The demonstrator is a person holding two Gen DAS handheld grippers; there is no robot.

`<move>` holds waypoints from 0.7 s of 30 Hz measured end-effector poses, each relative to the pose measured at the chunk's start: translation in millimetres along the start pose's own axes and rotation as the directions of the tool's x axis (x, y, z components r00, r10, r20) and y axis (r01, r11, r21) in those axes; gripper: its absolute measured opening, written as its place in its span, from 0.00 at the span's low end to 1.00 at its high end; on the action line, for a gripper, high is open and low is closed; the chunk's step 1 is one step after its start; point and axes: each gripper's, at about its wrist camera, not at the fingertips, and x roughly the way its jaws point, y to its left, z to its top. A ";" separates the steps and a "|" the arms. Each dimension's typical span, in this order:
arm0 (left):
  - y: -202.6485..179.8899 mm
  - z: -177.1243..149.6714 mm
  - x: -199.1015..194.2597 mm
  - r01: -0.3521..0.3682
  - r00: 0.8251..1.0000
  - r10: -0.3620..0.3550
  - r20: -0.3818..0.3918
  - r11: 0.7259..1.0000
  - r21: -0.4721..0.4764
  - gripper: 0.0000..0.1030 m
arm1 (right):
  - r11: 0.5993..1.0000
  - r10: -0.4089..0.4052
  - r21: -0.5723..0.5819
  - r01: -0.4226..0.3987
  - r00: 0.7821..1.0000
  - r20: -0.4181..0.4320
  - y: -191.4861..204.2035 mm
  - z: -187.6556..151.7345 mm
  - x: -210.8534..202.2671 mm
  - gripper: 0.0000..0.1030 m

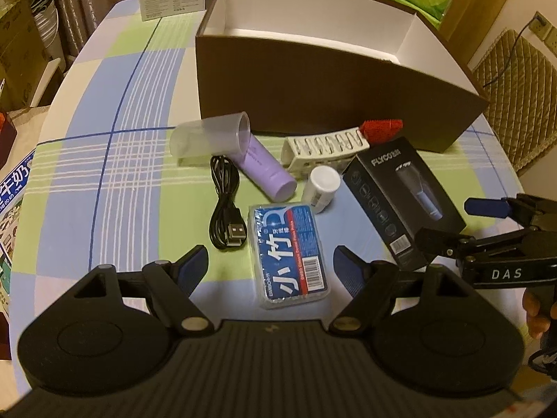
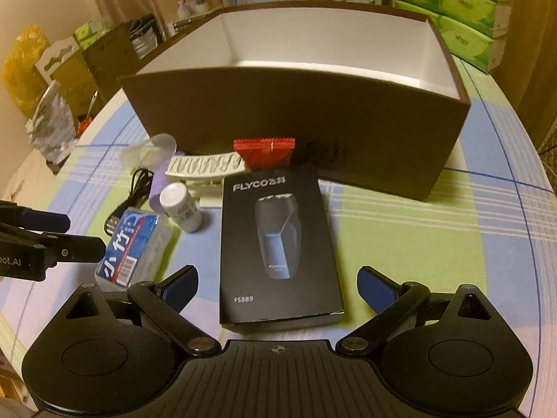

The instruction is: Organize objects

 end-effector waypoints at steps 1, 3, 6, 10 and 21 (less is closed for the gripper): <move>-0.5 -1.4 1.3 0.001 1.000 -0.001 0.000 1.000 0.003 0.73 | 1.000 -0.004 -0.004 0.004 1.000 -0.002 0.9 -1.0 1.8 0.93; -2.4 -3.8 4.9 0.000 1.000 0.000 -0.001 1.000 0.010 0.72 | 1.000 -0.013 -0.013 0.013 1.000 -0.005 2.0 -2.9 4.5 0.93; -6.3 -5.6 11.4 0.001 1.000 -0.001 -0.005 1.000 0.021 0.70 | 0.999 -0.032 -0.031 0.032 0.999 -0.006 3.1 -4.8 8.3 0.92; -14.1 -5.4 23.7 -0.015 1.000 0.015 -0.019 0.999 0.048 0.67 | 0.998 -0.048 -0.043 0.047 0.999 -0.001 2.9 -7.6 10.8 0.84; -29.4 -7.5 55.3 -0.056 0.997 0.061 -0.050 0.994 0.095 0.55 | 0.999 -0.030 -0.043 0.029 1.000 -0.011 -2.1 -14.0 6.9 0.75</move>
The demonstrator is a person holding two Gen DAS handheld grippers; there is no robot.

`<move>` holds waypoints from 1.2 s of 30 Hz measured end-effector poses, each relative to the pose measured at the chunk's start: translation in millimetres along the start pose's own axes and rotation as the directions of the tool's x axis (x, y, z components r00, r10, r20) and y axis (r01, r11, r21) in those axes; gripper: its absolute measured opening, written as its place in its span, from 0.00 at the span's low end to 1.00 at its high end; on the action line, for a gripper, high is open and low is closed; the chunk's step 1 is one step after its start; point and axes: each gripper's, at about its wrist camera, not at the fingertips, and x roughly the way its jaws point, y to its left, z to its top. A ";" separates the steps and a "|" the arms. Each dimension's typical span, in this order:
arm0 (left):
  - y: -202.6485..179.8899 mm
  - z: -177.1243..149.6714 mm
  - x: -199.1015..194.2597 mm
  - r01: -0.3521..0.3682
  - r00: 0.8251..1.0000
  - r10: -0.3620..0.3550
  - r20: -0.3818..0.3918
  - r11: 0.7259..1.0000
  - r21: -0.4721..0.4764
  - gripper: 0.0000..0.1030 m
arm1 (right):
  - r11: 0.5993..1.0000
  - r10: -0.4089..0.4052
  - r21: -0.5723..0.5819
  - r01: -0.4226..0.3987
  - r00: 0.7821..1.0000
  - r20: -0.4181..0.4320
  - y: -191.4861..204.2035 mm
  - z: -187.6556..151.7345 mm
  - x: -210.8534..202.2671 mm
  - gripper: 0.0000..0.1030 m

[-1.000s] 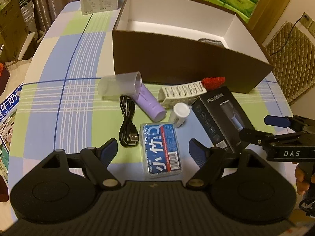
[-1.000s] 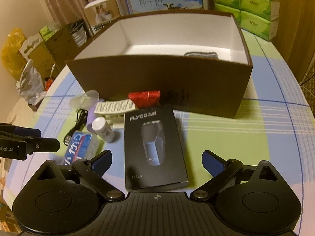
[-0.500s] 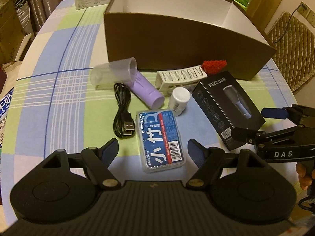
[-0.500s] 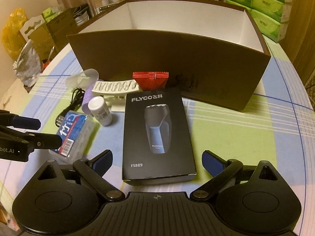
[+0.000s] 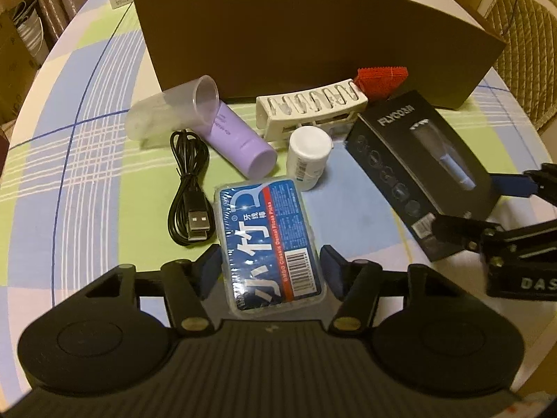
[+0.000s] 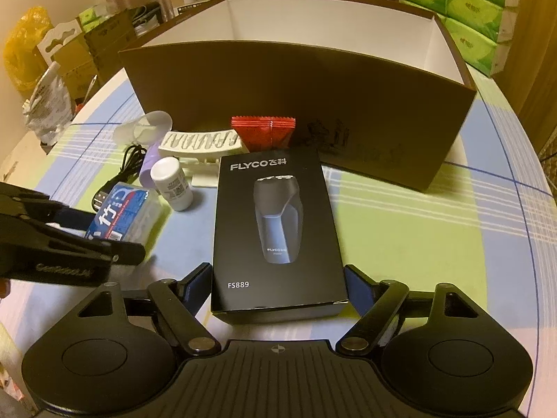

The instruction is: Organize objects

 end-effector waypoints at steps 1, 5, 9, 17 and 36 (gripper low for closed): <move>-1.6 -0.8 0.1 -0.004 1.000 0.004 0.008 1.000 0.012 0.55 | 1.000 0.003 0.001 -0.002 1.000 -0.005 -1.8 -1.6 -1.9 0.75; -3.0 -5.8 -1.8 0.004 1.000 -0.004 0.013 0.999 0.041 0.54 | 1.000 0.011 -0.001 -0.011 1.000 -0.026 -8.0 -12.2 -10.8 0.75; 1.0 -18.4 -7.6 0.029 1.000 -0.029 -0.001 0.998 0.059 0.54 | 1.000 0.016 0.006 -0.016 0.999 -0.049 -15.4 -23.0 -20.3 0.75; 7.9 -26.8 -14.4 0.034 0.999 -0.033 -0.027 0.998 0.046 0.55 | 1.000 0.011 0.005 -0.011 0.998 -0.059 -15.8 -22.9 -19.7 0.76; 0.9 -15.1 -3.3 -0.014 1.000 0.015 -0.026 1.000 0.028 0.53 | 0.995 -0.078 -0.064 0.074 0.995 -0.062 -0.4 0.6 13.1 0.75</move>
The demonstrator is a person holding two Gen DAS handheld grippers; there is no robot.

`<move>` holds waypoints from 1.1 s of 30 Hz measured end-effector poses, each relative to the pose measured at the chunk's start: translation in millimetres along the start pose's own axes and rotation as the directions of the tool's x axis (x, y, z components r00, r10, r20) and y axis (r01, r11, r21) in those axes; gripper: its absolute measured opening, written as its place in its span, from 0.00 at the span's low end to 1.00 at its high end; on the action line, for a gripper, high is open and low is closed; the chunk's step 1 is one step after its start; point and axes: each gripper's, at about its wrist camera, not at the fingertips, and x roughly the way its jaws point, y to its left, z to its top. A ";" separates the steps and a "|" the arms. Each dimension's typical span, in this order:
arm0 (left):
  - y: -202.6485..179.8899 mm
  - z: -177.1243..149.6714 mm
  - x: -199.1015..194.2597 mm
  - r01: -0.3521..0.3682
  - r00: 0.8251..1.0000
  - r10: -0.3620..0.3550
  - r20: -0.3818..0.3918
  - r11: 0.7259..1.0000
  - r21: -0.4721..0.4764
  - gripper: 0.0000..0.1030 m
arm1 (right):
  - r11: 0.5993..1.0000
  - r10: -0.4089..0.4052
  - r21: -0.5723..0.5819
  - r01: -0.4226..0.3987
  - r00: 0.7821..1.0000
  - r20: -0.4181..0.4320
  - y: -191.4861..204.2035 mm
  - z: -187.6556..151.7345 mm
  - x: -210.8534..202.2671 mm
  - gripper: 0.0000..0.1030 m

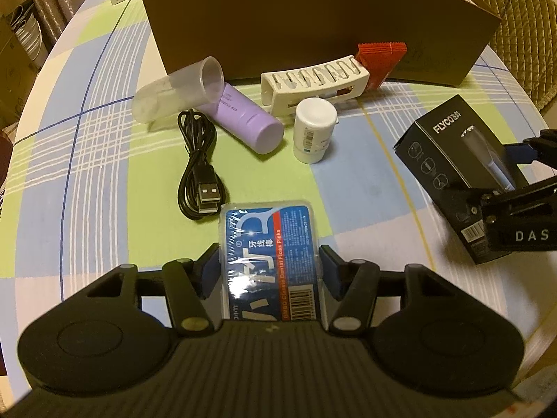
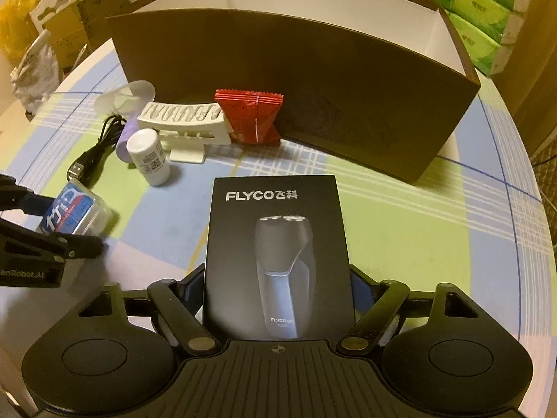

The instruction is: Organize objects

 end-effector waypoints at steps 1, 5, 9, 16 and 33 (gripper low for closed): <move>0.8 -0.9 -0.6 0.001 1.000 -0.001 0.001 1.000 0.000 0.53 | 1.000 0.000 0.001 0.000 1.000 -0.002 0.0 -0.3 -0.4 0.74; 3.2 -2.7 -1.5 0.003 1.000 -0.003 -0.001 1.000 -0.004 0.53 | 1.000 0.020 0.010 -0.020 1.000 -0.012 0.1 -2.2 -4.5 0.74; 6.6 -5.7 -5.0 0.009 1.000 -0.009 0.001 1.000 -0.009 0.53 | 0.998 0.047 0.028 -0.047 0.999 -0.010 0.6 -5.9 -13.6 0.74; 11.3 -7.9 -18.6 0.013 1.000 -0.013 0.019 1.000 -0.015 0.53 | 0.996 0.077 0.051 -0.078 0.997 0.020 2.3 -7.6 -31.7 0.74; 6.5 23.6 -75.0 0.036 0.984 -0.036 0.175 0.999 0.006 0.53 | 0.994 0.091 0.040 -0.098 0.985 0.149 6.2 21.2 -73.2 0.74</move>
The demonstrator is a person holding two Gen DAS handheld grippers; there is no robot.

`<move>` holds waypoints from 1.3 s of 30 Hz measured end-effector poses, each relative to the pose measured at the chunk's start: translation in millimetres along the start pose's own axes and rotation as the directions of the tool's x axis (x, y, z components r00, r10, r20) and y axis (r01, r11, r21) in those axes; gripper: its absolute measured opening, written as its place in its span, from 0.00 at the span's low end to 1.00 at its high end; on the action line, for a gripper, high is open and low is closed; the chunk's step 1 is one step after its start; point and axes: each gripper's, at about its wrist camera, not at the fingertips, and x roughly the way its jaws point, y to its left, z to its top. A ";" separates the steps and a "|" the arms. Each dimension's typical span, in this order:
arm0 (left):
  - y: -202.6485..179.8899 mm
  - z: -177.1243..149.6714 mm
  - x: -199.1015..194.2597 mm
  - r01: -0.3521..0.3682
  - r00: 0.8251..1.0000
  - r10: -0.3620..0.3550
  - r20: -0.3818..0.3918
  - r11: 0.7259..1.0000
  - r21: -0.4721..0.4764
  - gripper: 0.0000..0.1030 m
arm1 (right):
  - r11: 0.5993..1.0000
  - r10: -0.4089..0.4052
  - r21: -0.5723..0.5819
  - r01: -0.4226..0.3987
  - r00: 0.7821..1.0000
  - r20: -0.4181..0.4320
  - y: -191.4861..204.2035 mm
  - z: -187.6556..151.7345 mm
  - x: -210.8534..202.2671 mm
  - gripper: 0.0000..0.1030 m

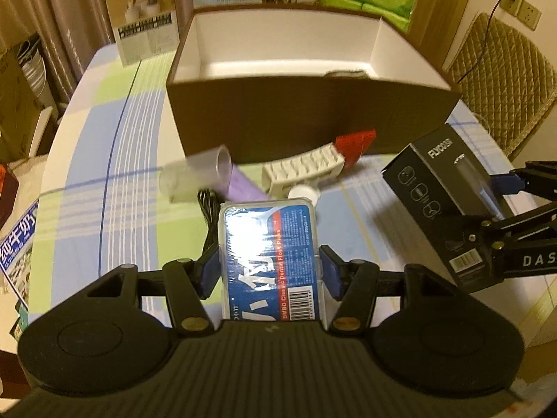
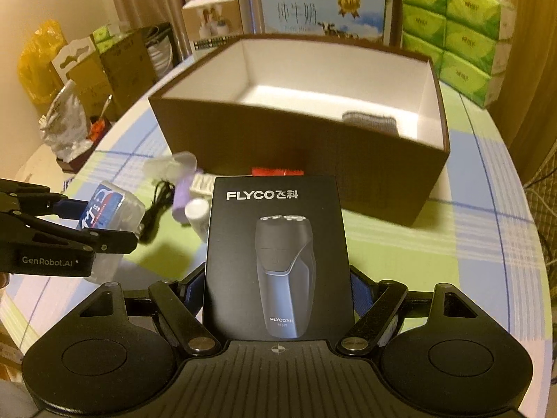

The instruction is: Organize objects

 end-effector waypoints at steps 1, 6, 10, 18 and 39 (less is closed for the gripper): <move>-0.5 3.2 -1.9 0.001 1.000 -0.001 0.007 1.000 0.001 0.53 | 1.000 0.000 -0.001 0.000 1.000 0.006 -0.3 2.3 -1.0 0.74; 0.9 19.2 -7.6 0.002 0.999 -0.002 0.046 1.000 0.010 0.53 | 1.000 0.002 -0.001 -0.002 0.999 0.038 -2.8 16.5 -5.2 0.74; 1.1 33.7 -9.4 -0.005 0.997 0.003 0.072 1.000 0.026 0.53 | 1.000 0.006 -0.003 -0.006 0.998 0.065 -5.3 30.7 -7.0 0.74; -3.2 69.8 -9.8 -0.008 0.991 0.000 0.135 0.999 0.052 0.53 | 1.000 0.016 -0.002 -0.016 0.993 0.119 -11.7 65.3 -6.6 0.74; 3.0 174.8 40.8 -0.018 0.985 0.004 0.170 0.997 0.080 0.53 | 0.995 0.006 0.101 -0.021 0.990 0.144 -56.6 152.2 47.0 0.74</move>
